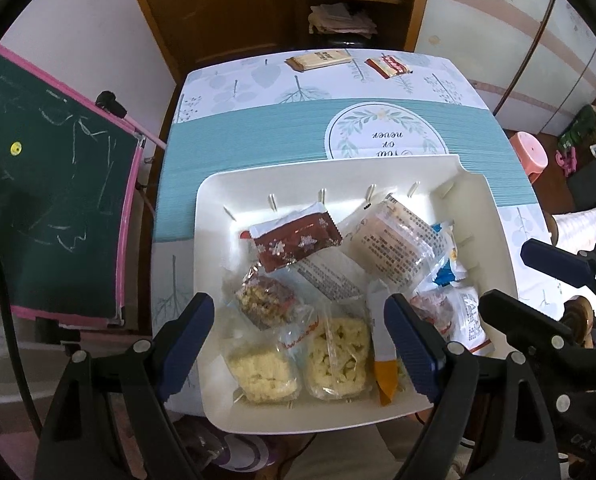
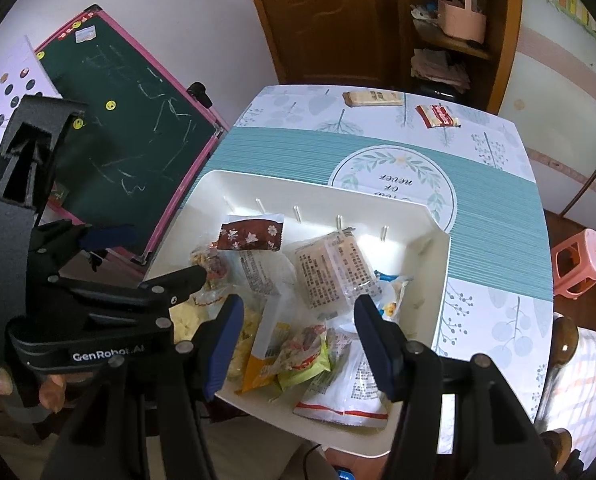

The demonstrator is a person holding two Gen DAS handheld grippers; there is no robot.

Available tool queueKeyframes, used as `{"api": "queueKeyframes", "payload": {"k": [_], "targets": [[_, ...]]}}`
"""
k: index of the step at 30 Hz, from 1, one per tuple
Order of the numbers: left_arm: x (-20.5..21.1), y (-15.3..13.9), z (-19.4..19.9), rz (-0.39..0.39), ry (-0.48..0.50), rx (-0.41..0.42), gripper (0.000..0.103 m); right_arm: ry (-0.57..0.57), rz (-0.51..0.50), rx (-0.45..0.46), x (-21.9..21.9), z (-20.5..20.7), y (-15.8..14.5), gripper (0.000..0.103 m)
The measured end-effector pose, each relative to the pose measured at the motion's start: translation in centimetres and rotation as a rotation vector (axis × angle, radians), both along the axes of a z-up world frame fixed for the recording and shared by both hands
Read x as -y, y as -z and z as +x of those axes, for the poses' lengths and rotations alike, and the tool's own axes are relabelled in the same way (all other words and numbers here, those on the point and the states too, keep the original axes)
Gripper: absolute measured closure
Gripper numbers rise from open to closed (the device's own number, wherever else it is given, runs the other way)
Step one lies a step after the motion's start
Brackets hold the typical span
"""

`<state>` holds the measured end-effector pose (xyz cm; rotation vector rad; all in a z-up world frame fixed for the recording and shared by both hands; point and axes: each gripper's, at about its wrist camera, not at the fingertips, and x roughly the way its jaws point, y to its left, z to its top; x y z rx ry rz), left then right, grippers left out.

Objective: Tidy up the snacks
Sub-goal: 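Withdraw both open grippers from the tray toward the remaining packs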

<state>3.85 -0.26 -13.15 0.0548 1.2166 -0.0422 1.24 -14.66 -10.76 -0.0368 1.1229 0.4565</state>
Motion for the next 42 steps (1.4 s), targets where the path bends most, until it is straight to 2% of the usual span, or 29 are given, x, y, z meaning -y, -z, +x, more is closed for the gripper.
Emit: {"api": "queueKeyframes", "payload": {"k": [8, 15, 23, 29, 33, 35, 38, 42], "targets": [[0.3, -0.8, 2.9, 0.013, 0.031, 0.002, 0.017, 0.038, 0.008, -0.014, 0.8, 2.4, 0.5, 0.045], [1.1, -3.4, 7.8, 0.066, 0.123, 0.061, 0.017, 0.097, 0.011, -0.014, 2.6, 6.9, -0.4, 0.045], [2.5, -7.4, 17.7, 0.173, 0.32, 0.12, 0.015, 0.155, -0.051, 0.053, 5.2, 14.9, -3.8, 0.045], [3.8, -8.6, 26.1, 0.202, 0.396, 0.152, 0.014, 0.215, -0.047, 0.085, 7.0, 22.5, -6.7, 0.045], [4.8, -7.2, 32.4, 0.192, 0.454, 0.124, 0.014, 0.253, -0.061, 0.083, 7.5, 27.5, -7.1, 0.039], [5.4, -5.8, 34.7, 0.227, 0.494, 0.126, 0.014, 0.276, -0.059, 0.06, 7.9, 30.2, -6.6, 0.038], [6.3, -2.7, 37.8, 0.272, 0.545, 0.114, 0.014, 0.327, -0.035, -0.012, 8.6, 34.2, -4.2, 0.038], [6.9, 2.0, 41.0, 0.255, 0.568, 0.035, 0.014, 0.408, -0.013, -0.139, 9.3, 38.9, 1.3, 0.037]]}}
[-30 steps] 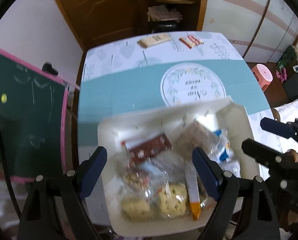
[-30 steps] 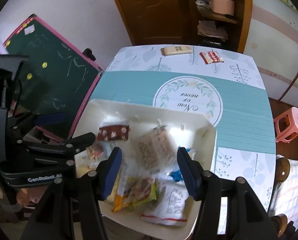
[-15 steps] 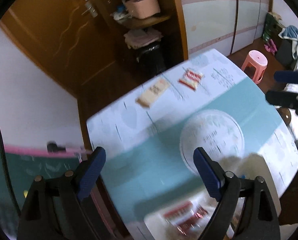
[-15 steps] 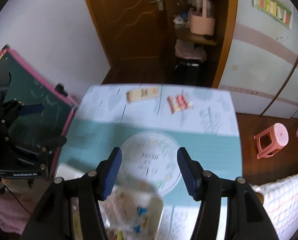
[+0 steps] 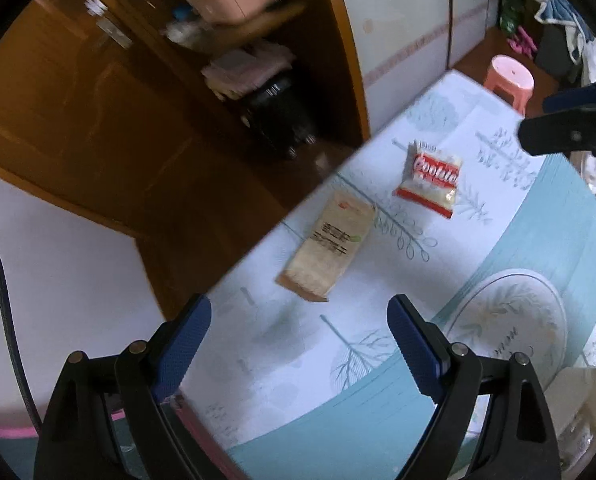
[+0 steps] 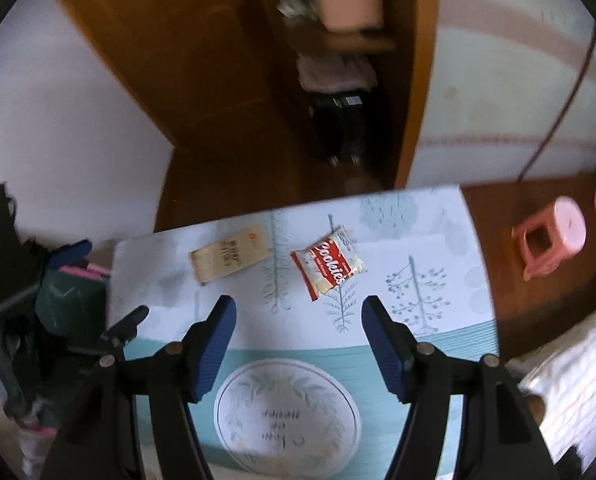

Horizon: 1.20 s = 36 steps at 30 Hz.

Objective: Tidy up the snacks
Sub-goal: 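Withdraw both open grippers from the tray toward the remaining packs, then grasp the tan biscuit pack with the left gripper while the right grasps the LIPO Cookies pack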

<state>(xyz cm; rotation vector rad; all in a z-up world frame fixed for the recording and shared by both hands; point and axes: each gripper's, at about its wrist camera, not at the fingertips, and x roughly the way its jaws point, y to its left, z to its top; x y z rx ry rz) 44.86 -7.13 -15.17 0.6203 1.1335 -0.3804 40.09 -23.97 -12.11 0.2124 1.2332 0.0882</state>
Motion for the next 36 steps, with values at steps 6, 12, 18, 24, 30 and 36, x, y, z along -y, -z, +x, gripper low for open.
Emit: {"api": "queueKeyframes", "payload": {"k": [6, 12, 18, 24, 30, 36], "targets": [[0.7, 7.2, 3.2, 0.083, 0.033, -0.052, 0.014, 0.15, 0.047, -0.136, 1.1, 4.6, 8.3, 0.03], [1.2, 10.8, 6.0, 0.061, 0.03, -0.088, 0.014, 0.312, 0.085, -0.2, 2.1, 7.3, 13.9, 0.029], [2.2, 12.4, 7.6, 0.034, 0.042, -0.117, 0.014, 0.367, 0.035, -0.209, 1.4, 8.6, 15.7, 0.026], [2.4, 13.0, 8.8, 0.012, 0.037, -0.146, 0.012, 0.33, -0.105, -0.237, -0.3, 8.5, 16.4, 0.026], [0.7, 13.2, 9.4, -0.141, -0.051, -0.253, 0.038, 0.243, -0.161, -0.216, -0.9, 6.9, 16.1, 0.043], [-0.6, 13.2, 7.7, -0.144, -0.178, -0.236, 0.04, 0.191, -0.123, -0.241, -0.4, 4.3, 15.9, 0.048]]}}
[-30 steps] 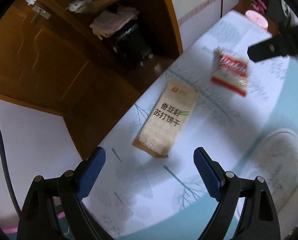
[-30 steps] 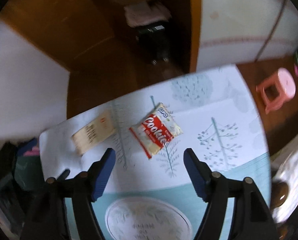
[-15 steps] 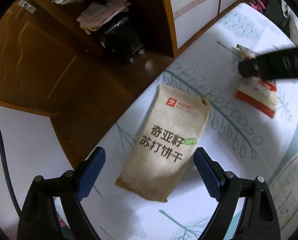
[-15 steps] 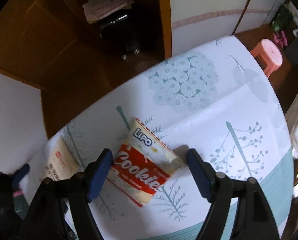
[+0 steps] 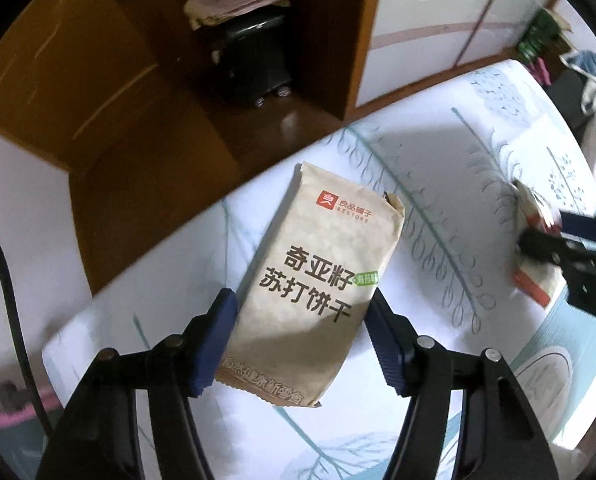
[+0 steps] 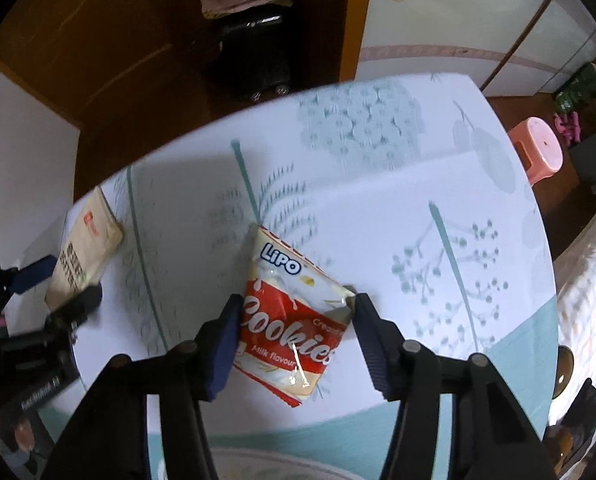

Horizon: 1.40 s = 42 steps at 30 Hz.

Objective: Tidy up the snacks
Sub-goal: 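Grasp the tan biscuit pack with the left gripper while the right grasps the LIPO Cookies pack, then carry both packs over the white tray and open both grippers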

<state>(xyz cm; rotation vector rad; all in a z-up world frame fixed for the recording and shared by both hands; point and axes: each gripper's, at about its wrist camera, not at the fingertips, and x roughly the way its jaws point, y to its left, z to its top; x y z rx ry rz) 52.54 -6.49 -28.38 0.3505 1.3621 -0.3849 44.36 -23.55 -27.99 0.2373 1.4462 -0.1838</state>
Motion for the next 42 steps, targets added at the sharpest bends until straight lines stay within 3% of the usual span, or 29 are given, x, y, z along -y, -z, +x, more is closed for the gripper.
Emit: {"api": "queueKeyframes", "payload": {"k": [5, 11, 19, 23, 28, 33, 39, 42], "targets": [[-1.7, -1.3, -1.7, 0.061, -0.045, 0.02, 0.045, -0.004, 0.08, -0.038, 0.5, -2.1, -0.1, 0.05], [-5.0, -6.9, -4.3, 0.113, -0.081, 0.097, 0.045, -0.005, 0.16, -0.029, 0.8, -4.6, -2.5, 0.05], [-8.5, -18.3, -11.0, 0.19, -0.113, 0.237, 0.045, -0.104, 0.254, 0.081, -1.0, -9.3, -11.2, 0.05], [-9.4, -24.0, -16.2, 0.165, -0.156, 0.284, 0.045, -0.169, 0.284, 0.145, -1.8, -12.4, -15.9, 0.05], [-9.2, -28.4, -23.8, 0.109, -0.178, 0.316, 0.045, -0.26, 0.284, 0.21, -3.7, -17.5, -20.4, 0.05], [-8.4, -30.5, -32.2, 0.026, -0.198, 0.327, 0.045, -0.356, 0.268, 0.26, -4.8, -23.2, -23.0, 0.05], [-7.2, -29.2, -40.1, -0.088, -0.256, 0.283, 0.045, -0.449, 0.215, 0.317, -5.3, -29.2, -23.9, 0.05], [-6.6, -27.5, -42.3, -0.103, -0.276, 0.286, 0.045, -0.49, 0.174, 0.348, -5.6, -32.0, -23.8, 0.05]]}}
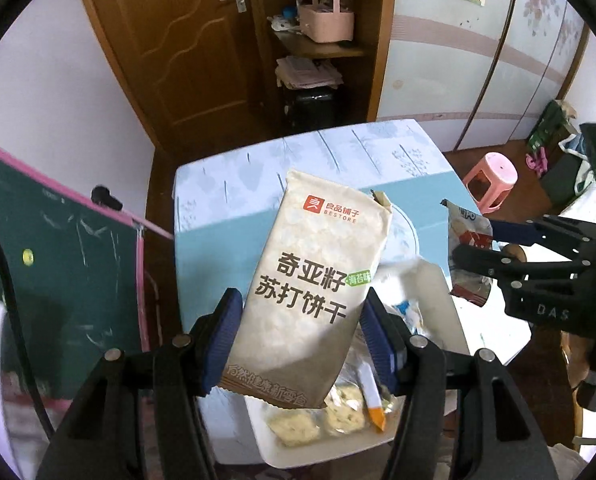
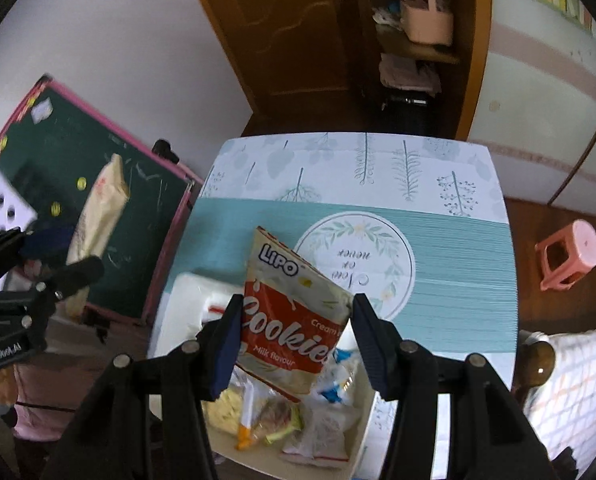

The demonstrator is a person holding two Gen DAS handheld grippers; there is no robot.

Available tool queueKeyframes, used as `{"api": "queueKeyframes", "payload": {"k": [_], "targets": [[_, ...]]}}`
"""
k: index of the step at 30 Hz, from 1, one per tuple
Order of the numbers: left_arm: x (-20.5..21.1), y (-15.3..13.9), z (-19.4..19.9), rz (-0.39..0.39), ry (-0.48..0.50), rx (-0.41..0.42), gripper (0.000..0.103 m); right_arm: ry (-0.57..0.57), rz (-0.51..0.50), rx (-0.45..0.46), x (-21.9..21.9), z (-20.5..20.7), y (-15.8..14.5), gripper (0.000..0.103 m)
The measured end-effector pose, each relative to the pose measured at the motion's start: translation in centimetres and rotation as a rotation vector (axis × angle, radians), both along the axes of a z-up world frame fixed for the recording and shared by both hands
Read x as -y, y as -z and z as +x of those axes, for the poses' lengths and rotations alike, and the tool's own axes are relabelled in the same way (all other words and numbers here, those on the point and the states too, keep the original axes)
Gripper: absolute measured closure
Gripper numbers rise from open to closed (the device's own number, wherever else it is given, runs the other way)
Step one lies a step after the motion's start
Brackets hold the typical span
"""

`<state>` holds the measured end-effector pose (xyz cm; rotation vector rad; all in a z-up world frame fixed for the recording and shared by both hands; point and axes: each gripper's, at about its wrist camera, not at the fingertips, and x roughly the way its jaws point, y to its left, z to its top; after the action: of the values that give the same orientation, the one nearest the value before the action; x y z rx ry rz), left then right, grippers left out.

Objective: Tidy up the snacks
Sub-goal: 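Carry both packs over the white tray and open both grippers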

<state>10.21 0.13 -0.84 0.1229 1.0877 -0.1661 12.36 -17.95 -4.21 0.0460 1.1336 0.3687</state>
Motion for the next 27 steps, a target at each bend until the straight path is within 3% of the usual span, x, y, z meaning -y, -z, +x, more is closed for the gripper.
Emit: {"api": "queueKeyframes", "payload": {"k": [4, 10, 15, 27], "targets": [[0.9, 1.6, -4.1, -0.054, -0.029, -0.006, 0.045, -0.021, -0.038, 0.046, -0.3, -3.3, 0.6, 0.049], [1.7, 4.6, -7.2, -0.113, -0.114, -0.02, 0.045, 0.005, -0.042, 0.067, 0.0, -6.4, 1.7, 0.049], [2.1, 6.7, -7.8, -0.037, -0.139, -0.009, 0.045, 0.027, -0.026, 0.017, 0.2, -8.1, 3.4, 0.049], [2.1, 9.5, -8.3, -0.041, -0.147, -0.061, 0.045, 0.04, -0.05, -0.044, -0.3, -9.6, 6.3, 0.049]]}}
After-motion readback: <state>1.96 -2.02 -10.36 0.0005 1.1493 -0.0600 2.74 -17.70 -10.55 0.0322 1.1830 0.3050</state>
